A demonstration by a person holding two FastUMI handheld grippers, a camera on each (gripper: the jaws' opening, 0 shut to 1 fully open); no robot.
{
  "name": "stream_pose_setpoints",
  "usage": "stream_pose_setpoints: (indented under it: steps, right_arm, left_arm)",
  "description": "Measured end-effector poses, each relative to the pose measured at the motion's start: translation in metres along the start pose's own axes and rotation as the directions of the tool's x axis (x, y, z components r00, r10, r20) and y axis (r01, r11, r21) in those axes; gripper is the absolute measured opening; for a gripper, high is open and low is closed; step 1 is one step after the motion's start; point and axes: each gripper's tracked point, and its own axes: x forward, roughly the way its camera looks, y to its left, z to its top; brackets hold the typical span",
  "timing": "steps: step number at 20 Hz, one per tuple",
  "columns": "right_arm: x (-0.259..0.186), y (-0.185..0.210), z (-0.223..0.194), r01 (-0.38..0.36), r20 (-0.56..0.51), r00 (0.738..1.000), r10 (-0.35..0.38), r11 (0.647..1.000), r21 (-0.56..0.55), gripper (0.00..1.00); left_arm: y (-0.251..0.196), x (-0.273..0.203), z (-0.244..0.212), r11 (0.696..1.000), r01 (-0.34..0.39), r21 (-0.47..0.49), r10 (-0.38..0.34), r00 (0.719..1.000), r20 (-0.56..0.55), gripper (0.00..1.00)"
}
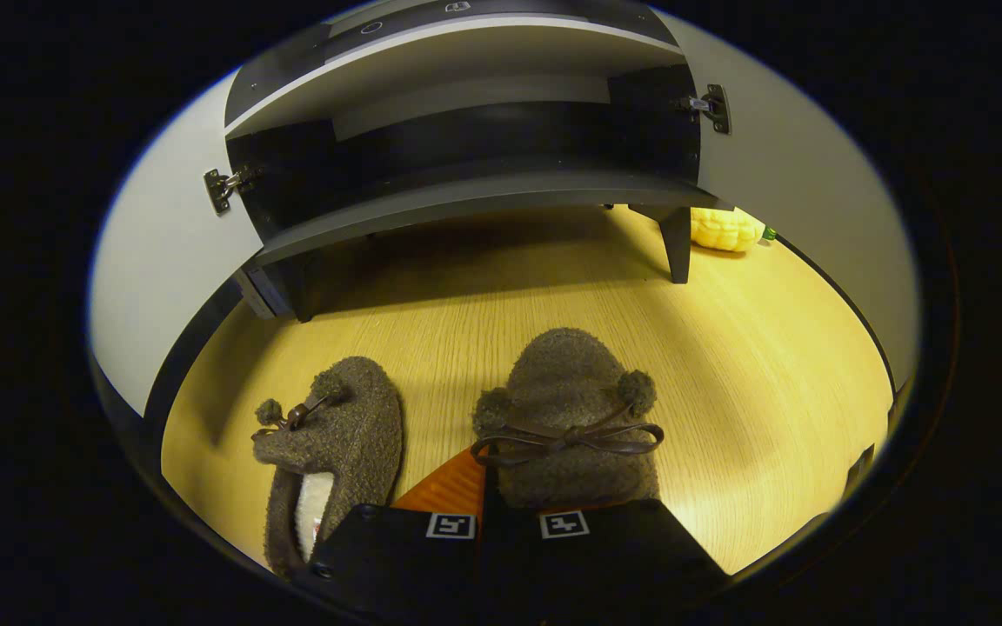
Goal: Grab one shoe with the right hand and put it into the shoe cabinet, grab the other shoe with the left hand and put it into the shoe cabinet; then close the right door with the right hand and the left door with the left hand.
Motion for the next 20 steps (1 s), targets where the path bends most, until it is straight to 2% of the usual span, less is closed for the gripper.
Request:
stream_pose_setpoints:
  steps: [4,9,20]
  right_arm:
    - [-0.023,-0.002,0.019,-0.020,0.026,0.999,0.021,1.000,-0.010,0.13]
    - [-0.067,0.002,0.069,-0.070,0.091,0.993,0.070,0.998,-0.010,0.12]
    - [-0.165,0.012,0.227,-0.107,0.233,0.967,0.101,0.994,0.013,0.12]
  left_arm:
    - [-0.007,0.003,0.001,1.000,0.017,0.000,-0.017,1.000,0.000,0.95]
    - [-0.019,0.007,0.007,0.999,0.041,-0.003,-0.041,0.999,0.009,0.95]
    - [-0.039,0.001,0.021,0.998,0.068,0.000,-0.068,0.997,0.028,0.95]
